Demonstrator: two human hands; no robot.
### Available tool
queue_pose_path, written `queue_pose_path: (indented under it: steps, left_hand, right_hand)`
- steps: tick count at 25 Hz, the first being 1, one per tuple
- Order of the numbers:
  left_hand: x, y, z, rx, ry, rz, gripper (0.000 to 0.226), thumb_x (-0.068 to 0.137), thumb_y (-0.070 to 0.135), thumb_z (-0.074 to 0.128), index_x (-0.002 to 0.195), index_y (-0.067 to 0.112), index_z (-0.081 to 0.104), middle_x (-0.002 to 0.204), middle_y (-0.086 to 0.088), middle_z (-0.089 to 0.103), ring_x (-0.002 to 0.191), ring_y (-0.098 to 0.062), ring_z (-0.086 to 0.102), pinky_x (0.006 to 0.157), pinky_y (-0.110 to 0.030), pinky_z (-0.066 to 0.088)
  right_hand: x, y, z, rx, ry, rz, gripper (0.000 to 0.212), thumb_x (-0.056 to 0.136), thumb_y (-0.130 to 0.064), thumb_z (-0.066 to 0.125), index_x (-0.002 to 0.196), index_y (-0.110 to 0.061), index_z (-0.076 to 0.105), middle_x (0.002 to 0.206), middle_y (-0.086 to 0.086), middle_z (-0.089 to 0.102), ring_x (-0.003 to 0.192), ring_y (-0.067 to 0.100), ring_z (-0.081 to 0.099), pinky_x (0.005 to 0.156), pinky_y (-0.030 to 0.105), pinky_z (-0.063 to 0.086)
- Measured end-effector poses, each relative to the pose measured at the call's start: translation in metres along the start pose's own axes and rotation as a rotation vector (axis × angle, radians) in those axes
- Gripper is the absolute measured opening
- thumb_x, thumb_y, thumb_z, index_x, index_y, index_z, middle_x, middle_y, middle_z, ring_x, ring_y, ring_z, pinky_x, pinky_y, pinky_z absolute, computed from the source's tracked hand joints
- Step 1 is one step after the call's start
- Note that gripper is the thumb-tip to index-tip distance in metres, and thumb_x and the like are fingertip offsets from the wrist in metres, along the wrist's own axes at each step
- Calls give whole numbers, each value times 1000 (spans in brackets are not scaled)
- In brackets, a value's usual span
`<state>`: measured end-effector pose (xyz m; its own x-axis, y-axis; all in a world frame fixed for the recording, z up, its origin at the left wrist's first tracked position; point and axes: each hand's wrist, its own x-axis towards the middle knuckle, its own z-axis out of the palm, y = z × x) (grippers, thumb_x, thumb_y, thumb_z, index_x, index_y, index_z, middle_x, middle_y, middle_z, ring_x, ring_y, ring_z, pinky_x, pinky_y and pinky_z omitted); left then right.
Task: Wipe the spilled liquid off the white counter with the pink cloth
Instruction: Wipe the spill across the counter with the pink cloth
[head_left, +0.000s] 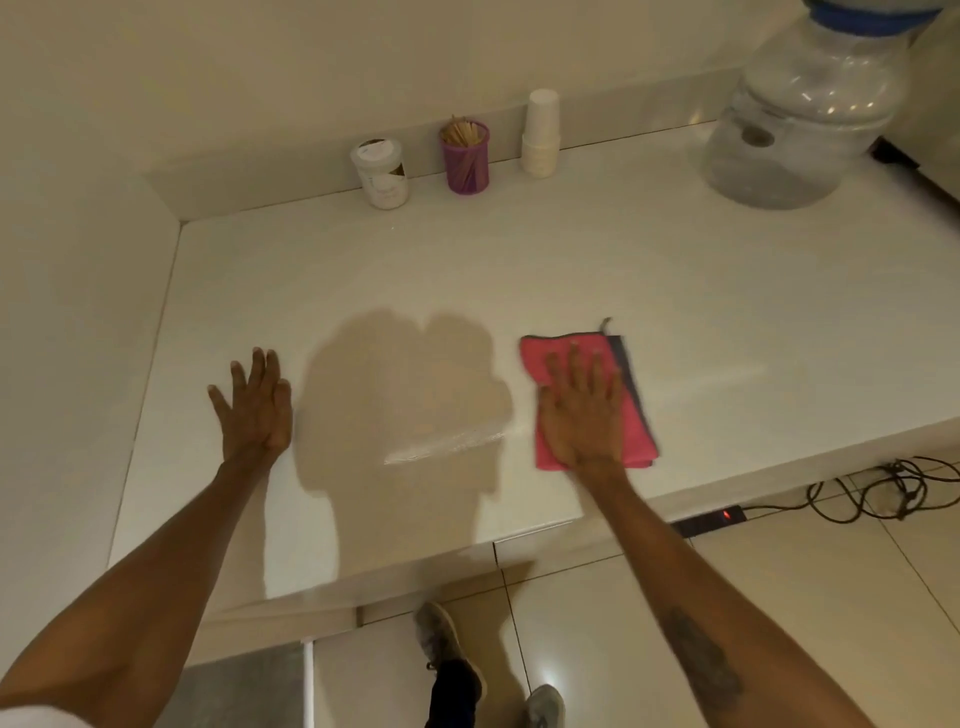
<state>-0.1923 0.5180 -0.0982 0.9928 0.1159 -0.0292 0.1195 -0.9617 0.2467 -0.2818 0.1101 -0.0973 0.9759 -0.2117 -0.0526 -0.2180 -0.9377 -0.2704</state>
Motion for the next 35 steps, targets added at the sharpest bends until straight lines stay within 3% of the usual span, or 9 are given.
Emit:
queue_pose_path:
  steps: [3,6,11,15,20,26,31,33,35]
  left_hand:
    - [1,-3,1,-26,1,29,53,105,30,17,156,15,17,166,-5,14,152,-35,6,118,-60,-3]
    - [0,-7,4,-50,25,48,53,106,33,16,156,16,18,166,-5,14,152,-34,5,118,-58,-4]
    - [0,-5,3,-40,22,40,54,106,32,16,157,16,16,166,-5,13,153,-33,5,119,-58,-2]
    - [-3,-4,2,-29,37,56,53,106,31,17,156,14,18,166,-6,16,152,-36,8,118,-60,2]
    - [0,-6,2,-41,41,57,53,106,31,17,156,14,18,166,-6,15,152,-34,7,118,-58,1]
    - [4,-6,2,-66,62,22,52,106,31,21,156,16,20,165,-2,15,153,-29,5,119,-49,-7]
    - [6,-13,7,-165,47,-9,51,106,31,23,156,24,17,165,6,15,153,-19,6,123,-46,-8]
    - [6,-11,4,-221,76,-20,50,107,30,19,156,22,18,163,5,18,153,-20,11,123,-45,-4]
    - [5,-6,-2,-244,122,-49,54,104,34,16,155,20,22,162,3,24,152,-22,16,123,-45,-3]
  right_hand:
    - [-28,-104,28,20,-6,-205,56,104,-42,29,157,-25,29,165,7,28,156,32,10,124,56,-7]
    - [-55,-170,48,44,-69,-350,60,106,-49,21,160,-24,15,169,8,10,156,32,-3,125,56,-5]
    - [-59,-158,46,-11,-88,-473,58,106,-47,21,161,-27,13,170,4,8,156,30,-6,125,54,-5]
    - [-37,-75,26,-19,-4,-370,53,106,-45,20,157,-30,28,166,-1,25,156,27,9,127,51,0]
    - [23,53,-12,-85,37,-40,64,102,-50,2,161,-25,5,169,6,4,156,32,0,125,53,-2]
    - [97,52,-21,-12,96,117,57,108,-40,19,160,-18,20,167,12,18,155,38,10,125,57,4]
    - [125,2,-26,223,282,164,43,108,-27,35,141,-5,50,138,22,58,132,45,50,114,59,35]
    - [128,-23,-43,550,339,182,43,108,-34,33,141,-14,53,135,10,63,124,32,59,108,50,44]
    - [131,-56,-67,959,300,187,41,108,-38,33,143,-28,53,138,-8,60,120,6,58,105,35,43]
